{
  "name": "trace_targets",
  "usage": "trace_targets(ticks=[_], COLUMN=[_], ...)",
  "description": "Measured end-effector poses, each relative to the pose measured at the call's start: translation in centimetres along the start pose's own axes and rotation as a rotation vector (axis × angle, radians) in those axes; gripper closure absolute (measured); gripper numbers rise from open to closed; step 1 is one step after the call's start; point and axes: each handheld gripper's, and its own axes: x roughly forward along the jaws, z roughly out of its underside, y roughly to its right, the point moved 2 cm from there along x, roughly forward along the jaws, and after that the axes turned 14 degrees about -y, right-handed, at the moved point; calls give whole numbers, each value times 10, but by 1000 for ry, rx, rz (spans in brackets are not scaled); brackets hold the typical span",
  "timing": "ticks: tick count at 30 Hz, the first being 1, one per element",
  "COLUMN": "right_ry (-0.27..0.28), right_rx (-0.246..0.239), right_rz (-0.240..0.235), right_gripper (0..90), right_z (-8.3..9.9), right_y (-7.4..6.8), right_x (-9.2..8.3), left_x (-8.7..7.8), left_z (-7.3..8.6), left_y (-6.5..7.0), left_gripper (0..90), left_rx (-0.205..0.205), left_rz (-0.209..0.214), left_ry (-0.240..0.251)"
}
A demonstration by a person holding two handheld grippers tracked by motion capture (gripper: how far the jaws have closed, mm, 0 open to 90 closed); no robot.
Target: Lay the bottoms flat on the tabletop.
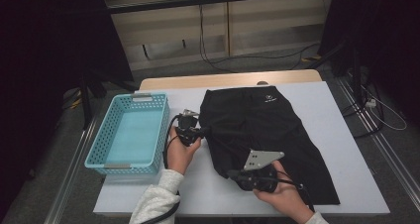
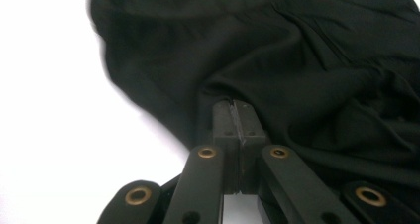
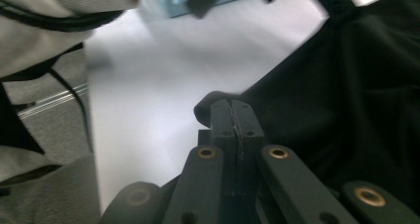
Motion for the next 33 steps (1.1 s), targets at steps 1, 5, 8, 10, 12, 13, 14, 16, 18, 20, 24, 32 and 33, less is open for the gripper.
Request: trace_targets(ticks=[1,5,8,10,12,13,14,16,18,20,24,32,33], right_ry=[1,7,-12,-6,2,-3,0,-28,-50,-67,-91,-97,-109], right_rx=[-7,-16,-3,5,32,41,60,91,127,156,172,187,186], right_rz=[-15,-50,-32,11,64,105,129,188,226,233,253,236,251], right_gripper=[900,887,666,601,568,567,571,592,607,625,629,691,697], right_z=[-1,-7,-8,-9,-8,-7,-6,-2,2,6,9,7,6], right_y=[-3,-10,-10,-4,7,13,20,34,47,56,65,73,73], right_x=[3,15,21,17,9,5,1,-3,-4,-1,6,15,16], left_x=[-2,-9,-4,-4,-5,-5,-7,-9,-11,-12,-10,-7,-6], left_z=[-1,1,6,10,15,17,19,23,27,32,42,49,50], left_y=[-1,-4,-3,-3,-1,0,0,2,3,3,6,7,8], left_gripper=[900,885,639,465,426,390,357,303,292,284,288,269,264], left_rx=[-8,9,14,0,18,26,27,22,22,18,28,32,31], left_rz=[8,3,-14,-21,-25,-25,-21,-19,-18,-16,-23,-13,-13], left_ry=[13,51,29,19,-4,-4,-12,-10,-14,-25,-49,-57,-56])
